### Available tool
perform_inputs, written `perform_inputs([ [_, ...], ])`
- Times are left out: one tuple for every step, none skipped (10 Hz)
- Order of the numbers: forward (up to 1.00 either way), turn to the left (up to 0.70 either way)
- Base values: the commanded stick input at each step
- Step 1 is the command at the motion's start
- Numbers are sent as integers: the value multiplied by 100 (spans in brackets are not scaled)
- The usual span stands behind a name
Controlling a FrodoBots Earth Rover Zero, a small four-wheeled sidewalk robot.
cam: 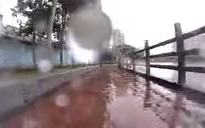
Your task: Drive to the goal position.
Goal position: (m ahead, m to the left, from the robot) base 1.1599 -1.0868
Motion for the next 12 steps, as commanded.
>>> perform_inputs([
  [100, 0],
  [100, 0],
  [100, -8],
  [100, -16],
  [100, -13],
  [100, 0],
  [100, 0],
  [100, 0],
  [100, 0],
  [100, 0],
  [100, 0],
  [100, 0],
])
